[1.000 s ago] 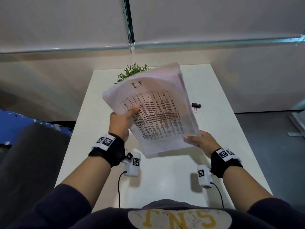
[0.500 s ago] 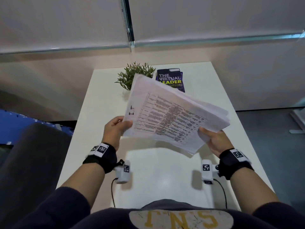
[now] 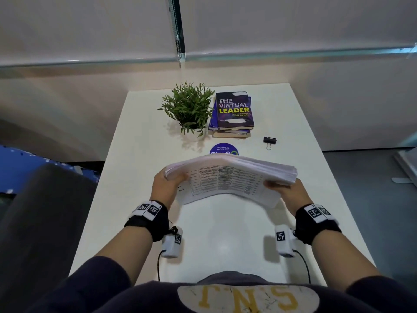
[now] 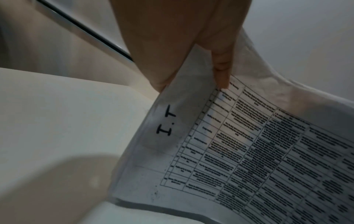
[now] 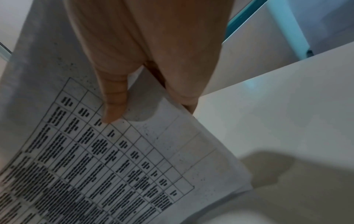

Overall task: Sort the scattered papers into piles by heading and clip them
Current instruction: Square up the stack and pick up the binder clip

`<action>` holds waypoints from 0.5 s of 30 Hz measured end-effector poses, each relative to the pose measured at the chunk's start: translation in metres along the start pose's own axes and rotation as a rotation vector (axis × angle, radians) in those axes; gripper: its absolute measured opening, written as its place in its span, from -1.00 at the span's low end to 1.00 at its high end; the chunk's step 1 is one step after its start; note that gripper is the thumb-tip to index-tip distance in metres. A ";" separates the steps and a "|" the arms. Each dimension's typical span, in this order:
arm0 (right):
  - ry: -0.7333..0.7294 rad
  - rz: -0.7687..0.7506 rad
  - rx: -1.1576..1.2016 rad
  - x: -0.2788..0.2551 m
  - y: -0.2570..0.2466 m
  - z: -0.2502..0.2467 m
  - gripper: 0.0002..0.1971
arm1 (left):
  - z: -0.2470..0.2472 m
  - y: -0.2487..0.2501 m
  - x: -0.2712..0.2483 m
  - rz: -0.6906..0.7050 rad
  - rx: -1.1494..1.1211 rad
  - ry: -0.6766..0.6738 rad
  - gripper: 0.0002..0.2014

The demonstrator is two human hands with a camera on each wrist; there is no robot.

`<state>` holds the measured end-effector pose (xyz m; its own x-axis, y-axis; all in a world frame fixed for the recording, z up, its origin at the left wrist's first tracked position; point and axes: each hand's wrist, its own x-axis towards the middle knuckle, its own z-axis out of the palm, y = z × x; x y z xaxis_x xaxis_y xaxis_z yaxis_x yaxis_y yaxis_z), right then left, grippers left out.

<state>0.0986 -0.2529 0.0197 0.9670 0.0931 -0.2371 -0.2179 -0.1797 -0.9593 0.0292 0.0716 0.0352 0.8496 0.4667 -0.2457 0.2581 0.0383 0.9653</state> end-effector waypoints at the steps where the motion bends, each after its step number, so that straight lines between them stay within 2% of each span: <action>1: 0.000 -0.013 -0.018 0.000 -0.001 0.000 -0.56 | -0.001 0.000 0.001 -0.001 0.015 -0.003 -0.75; 3: 0.035 -0.035 -0.066 -0.001 -0.007 0.000 -0.53 | -0.004 0.000 0.001 -0.001 0.030 -0.007 -0.74; 5: 0.075 -0.123 -0.120 -0.005 -0.016 -0.001 -0.43 | -0.005 0.003 -0.001 0.007 -0.005 -0.014 -0.70; 7: 0.078 -0.274 -0.212 -0.011 -0.027 -0.001 -0.27 | -0.002 0.005 -0.003 0.005 -0.043 -0.006 -0.64; 9: 0.081 -0.463 -0.365 -0.011 -0.030 0.000 -0.19 | 0.002 0.008 -0.004 -0.009 -0.063 0.034 -0.69; 11: 0.083 -0.594 -0.538 -0.007 -0.027 -0.001 -0.23 | 0.005 0.008 -0.003 -0.018 -0.061 0.070 -0.75; 15: 0.154 -0.585 -0.639 -0.007 -0.015 -0.006 -0.44 | 0.002 0.008 -0.001 -0.002 -0.046 0.095 -0.80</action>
<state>0.0962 -0.2562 0.0367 0.9176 0.2169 0.3330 0.3889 -0.6623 -0.6404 0.0309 0.0699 0.0432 0.8013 0.5479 -0.2403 0.2364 0.0789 0.9684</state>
